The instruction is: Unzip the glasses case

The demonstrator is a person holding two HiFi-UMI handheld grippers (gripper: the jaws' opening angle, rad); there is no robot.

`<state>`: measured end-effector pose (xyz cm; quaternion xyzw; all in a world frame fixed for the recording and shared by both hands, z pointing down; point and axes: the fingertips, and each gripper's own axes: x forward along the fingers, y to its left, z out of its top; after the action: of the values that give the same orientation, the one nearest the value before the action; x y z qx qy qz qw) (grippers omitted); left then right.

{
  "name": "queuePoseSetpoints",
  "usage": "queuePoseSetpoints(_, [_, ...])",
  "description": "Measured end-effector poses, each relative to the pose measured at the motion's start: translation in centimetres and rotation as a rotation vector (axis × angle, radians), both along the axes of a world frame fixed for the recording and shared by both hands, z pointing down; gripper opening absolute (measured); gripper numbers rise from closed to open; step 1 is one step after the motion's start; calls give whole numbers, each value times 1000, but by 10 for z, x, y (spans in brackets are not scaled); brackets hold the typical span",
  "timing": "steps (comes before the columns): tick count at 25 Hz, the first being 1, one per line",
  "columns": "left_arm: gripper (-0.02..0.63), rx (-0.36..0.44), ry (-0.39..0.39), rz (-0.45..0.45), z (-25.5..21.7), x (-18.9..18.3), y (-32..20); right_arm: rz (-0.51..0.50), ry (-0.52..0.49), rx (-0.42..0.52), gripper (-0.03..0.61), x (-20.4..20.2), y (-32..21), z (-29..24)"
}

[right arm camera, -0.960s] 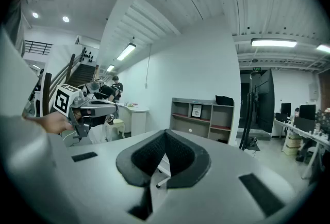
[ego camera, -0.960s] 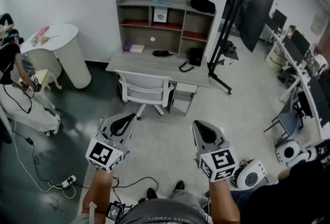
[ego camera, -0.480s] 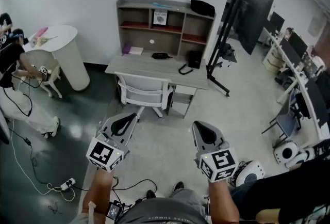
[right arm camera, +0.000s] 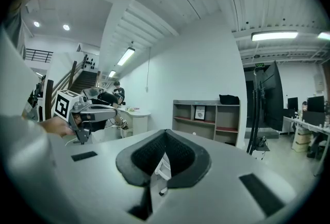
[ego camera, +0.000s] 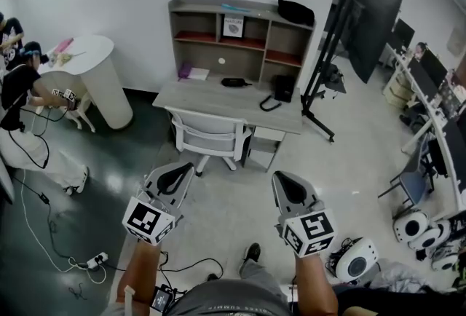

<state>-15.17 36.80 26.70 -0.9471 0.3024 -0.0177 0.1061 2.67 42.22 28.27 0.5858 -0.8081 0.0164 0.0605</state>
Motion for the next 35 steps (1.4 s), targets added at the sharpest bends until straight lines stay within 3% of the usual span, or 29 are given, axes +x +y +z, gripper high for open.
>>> queuePoseSetpoints(11, [0, -23, -47, -83, 2, 82, -89, -97, -59, -23, 11, 79, -105, 12])
queuePoseSetpoints(21, [0, -19, -71, -62, 0, 187, -130, -115, -88, -18, 11, 167, -139, 20])
queuePoseSetpoints(35, [0, -28, -109, -111, 5, 202, -159, -135, -121, -28, 11, 197, -170, 29])
